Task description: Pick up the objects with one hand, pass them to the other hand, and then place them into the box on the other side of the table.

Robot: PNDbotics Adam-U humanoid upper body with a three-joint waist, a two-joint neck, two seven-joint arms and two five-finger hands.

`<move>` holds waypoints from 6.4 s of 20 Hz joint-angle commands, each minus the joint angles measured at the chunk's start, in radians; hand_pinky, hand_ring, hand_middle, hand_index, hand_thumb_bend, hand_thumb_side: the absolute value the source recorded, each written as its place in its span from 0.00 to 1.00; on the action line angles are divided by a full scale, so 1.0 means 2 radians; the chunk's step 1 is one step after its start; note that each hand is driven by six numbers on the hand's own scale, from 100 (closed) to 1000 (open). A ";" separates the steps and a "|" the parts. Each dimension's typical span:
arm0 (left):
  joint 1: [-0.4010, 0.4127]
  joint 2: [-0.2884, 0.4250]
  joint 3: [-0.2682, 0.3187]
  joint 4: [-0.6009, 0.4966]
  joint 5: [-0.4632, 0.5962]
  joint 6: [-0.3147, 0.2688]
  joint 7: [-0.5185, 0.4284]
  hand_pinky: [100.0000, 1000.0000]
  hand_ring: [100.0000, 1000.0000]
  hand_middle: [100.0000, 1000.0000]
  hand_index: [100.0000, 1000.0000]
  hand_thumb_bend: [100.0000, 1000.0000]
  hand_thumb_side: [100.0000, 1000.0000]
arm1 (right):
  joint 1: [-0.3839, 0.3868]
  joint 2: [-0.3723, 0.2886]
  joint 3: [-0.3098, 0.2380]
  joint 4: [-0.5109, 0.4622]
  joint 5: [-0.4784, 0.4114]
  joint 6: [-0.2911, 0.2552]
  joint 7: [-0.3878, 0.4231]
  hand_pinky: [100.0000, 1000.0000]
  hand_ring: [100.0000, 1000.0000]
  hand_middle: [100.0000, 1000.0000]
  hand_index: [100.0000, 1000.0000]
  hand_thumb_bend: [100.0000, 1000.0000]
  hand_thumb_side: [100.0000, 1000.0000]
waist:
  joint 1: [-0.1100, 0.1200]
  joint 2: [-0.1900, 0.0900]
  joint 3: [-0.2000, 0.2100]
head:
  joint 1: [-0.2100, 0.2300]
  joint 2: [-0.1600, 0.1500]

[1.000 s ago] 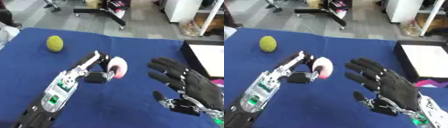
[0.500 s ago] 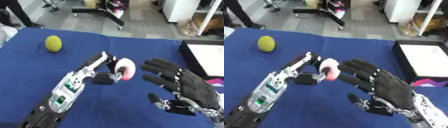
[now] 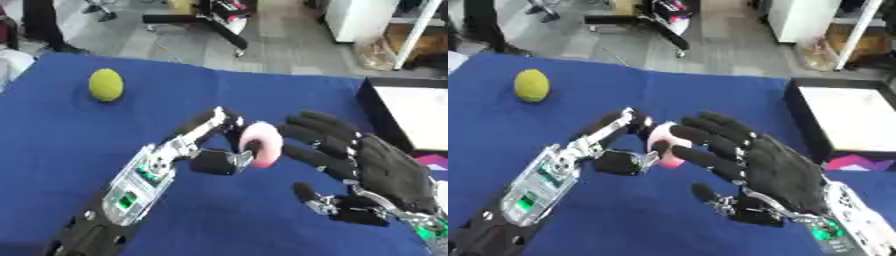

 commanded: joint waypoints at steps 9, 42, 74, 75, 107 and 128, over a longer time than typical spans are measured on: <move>-0.009 -0.008 -0.017 -0.012 0.039 0.003 -0.014 0.58 0.39 0.29 0.46 0.00 0.18 | -0.011 0.000 -0.005 -0.010 0.002 0.003 -0.004 0.98 1.00 0.99 1.00 0.00 0.00 | 0.002 -0.007 -0.002 | 0.001 0.001; -0.021 -0.025 -0.024 -0.028 0.031 0.011 -0.028 0.59 0.39 0.29 0.47 0.00 0.18 | -0.007 0.002 -0.002 -0.010 0.024 0.035 -0.031 0.90 0.87 0.76 1.00 0.00 0.00 | 0.003 -0.008 -0.006 | 0.009 -0.001; -0.006 -0.007 -0.008 -0.045 0.085 0.020 -0.030 0.59 0.40 0.29 0.47 0.00 0.19 | -0.006 0.004 -0.004 -0.010 0.021 0.015 -0.008 0.93 0.92 0.95 1.00 0.00 0.00 | 0.003 -0.010 -0.006 | 0.013 0.000; -0.006 -0.007 -0.008 -0.046 0.088 0.021 -0.031 0.59 0.40 0.29 0.47 0.00 0.19 | -0.006 0.004 -0.004 -0.010 0.022 0.017 -0.009 0.93 0.92 0.95 1.00 0.00 0.00 | 0.002 -0.011 -0.006 | 0.013 0.000; 0.003 -0.004 -0.010 -0.067 0.104 0.023 -0.057 0.60 0.40 0.29 0.48 0.00 0.22 | -0.003 0.008 -0.007 -0.010 0.044 0.068 -0.016 0.89 0.85 0.65 1.00 0.00 0.00 | 0.002 -0.011 -0.006 | 0.016 -0.001; 0.005 -0.007 -0.008 -0.056 0.109 0.031 -0.053 0.64 0.51 0.45 0.65 0.00 0.44 | -0.004 0.006 -0.006 -0.010 0.010 0.107 -0.099 0.76 0.57 0.06 0.97 0.00 0.00 | 0.002 -0.011 -0.008 | 0.017 0.001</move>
